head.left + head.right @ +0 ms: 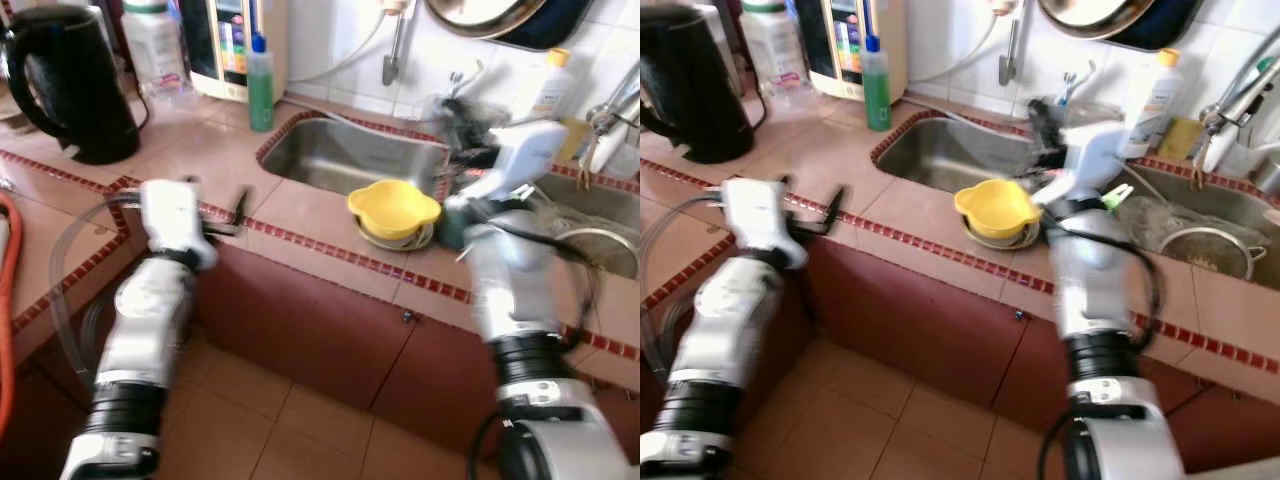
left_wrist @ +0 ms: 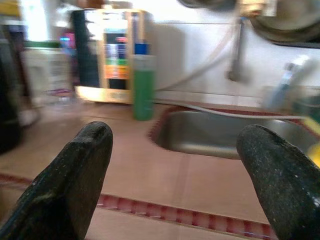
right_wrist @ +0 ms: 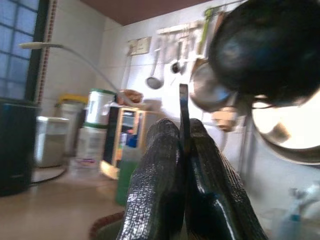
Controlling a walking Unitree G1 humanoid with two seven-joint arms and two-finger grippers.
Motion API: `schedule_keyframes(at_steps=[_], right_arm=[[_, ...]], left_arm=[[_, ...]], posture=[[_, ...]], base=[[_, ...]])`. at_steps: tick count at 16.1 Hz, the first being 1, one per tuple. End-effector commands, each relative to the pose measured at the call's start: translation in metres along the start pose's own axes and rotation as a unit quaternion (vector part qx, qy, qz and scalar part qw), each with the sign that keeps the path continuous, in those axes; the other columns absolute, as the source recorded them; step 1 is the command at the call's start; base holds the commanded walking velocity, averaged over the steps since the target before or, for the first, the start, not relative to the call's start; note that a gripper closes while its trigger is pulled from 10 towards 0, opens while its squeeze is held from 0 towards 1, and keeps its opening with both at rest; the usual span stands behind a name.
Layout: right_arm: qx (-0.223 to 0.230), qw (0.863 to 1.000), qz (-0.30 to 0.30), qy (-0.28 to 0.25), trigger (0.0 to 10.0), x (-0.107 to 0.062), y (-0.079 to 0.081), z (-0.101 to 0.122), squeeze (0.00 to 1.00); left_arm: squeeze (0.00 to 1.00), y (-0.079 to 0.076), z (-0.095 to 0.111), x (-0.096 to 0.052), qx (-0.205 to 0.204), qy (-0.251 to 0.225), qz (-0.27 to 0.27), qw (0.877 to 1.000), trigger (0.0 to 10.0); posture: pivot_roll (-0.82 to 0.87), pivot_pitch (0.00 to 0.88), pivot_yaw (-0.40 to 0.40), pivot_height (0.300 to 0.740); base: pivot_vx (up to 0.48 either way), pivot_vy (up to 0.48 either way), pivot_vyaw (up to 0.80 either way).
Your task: Kitchen organization
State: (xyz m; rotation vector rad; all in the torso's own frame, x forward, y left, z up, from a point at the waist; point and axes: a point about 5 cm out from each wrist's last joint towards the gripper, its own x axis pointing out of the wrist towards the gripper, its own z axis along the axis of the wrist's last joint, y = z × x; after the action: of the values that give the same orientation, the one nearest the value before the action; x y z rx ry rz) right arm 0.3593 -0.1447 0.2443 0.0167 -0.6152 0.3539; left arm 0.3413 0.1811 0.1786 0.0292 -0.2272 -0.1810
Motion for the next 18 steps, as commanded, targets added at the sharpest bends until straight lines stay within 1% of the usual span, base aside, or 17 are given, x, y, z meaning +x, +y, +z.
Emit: schedule_keyframes(at_steps=[1, 3, 4, 5, 6, 13, 14, 17, 18], right_arm=[[-0.013, 1.0, -0.013, -0.007, 10.0, 0.0, -0.009, 0.007, 0.0], [-0.013, 1.0, -0.014, -0.005, 10.0, -0.001, -0.009, 0.006, 0.0], [-0.014, 1.0, -0.018, -0.002, 10.0, -0.003, -0.011, 0.006, 0.0], [-0.016, 1.0, -0.022, 0.001, 10.0, -0.004, -0.014, 0.005, 0.0], [-0.019, 0.999, -0.027, 0.004, 10.0, -0.006, -0.016, 0.005, 0.0], [-0.028, 0.999, -0.043, 0.015, 10.0, -0.009, -0.022, 0.003, 0.0], [-0.029, 0.998, -0.046, 0.024, 10.0, -0.01, -0.023, 0.002, 0.0], [-0.026, 0.998, -0.054, 0.022, 10.0, -0.01, -0.026, 0.004, 0.0], [-0.028, 0.998, -0.053, 0.017, 10.0, -0.01, -0.026, 0.005, 0.0]], left_arm=[[0.0, -0.007, 0.003, 0.003, 0.005, -0.008, -0.008, 1.0, 10.0], [0.0, -0.006, 0.006, 0.003, 0.01, -0.016, -0.007, 1.0, 10.0], [0.0, -0.006, 0.009, 0.003, 0.013, -0.019, -0.023, 0.999, 10.0], [0.0, -0.007, 0.011, 0.004, 0.023, -0.023, -0.042, 0.999, 10.0], [0.0, -0.006, 0.015, 0.004, 0.045, -0.032, -0.056, 0.997, 10.0], [0.0, -0.006, 0.017, 0.004, 0.055, -0.035, -0.073, 0.995, 10.0], [0.0, -0.006, 0.017, 0.004, 0.054, -0.035, -0.074, 0.995, 10.0], [0.0, -0.008, 0.016, 0.004, 0.051, -0.034, -0.074, 0.995, 10.0], [0.0, -0.009, 0.015, 0.004, 0.05, -0.034, -0.076, 0.995, 10.0]], posture=[[-0.03, 0.0, -0.016, 0.74], [-0.03, 0.0, -0.015, 0.74], [-0.03, 0.0, -0.013, 0.74], [-0.03, 0.0, -0.011, 0.74], [-0.04, 0.0, -0.01, 0.74], [-0.04, 0.0, -0.005, 0.74], [-0.04, 0.0, -0.006, 0.74], [-0.04, 0.0, -0.005, 0.74], [-0.04, 0.0, -0.006, 0.74]], base=[[0.0, 0.0, 0.0], [0.0, 0.0, 0.0], [0.0, 0.0, 0.0], [0.0, 0.0, 0.0], [0.0, 0.0, 0.0], [0.0, 0.0, 0.0], [0.0, 0.0, 0.0], [0.0, 0.0, -0.77], [0.0, 0.0, 0.0]])
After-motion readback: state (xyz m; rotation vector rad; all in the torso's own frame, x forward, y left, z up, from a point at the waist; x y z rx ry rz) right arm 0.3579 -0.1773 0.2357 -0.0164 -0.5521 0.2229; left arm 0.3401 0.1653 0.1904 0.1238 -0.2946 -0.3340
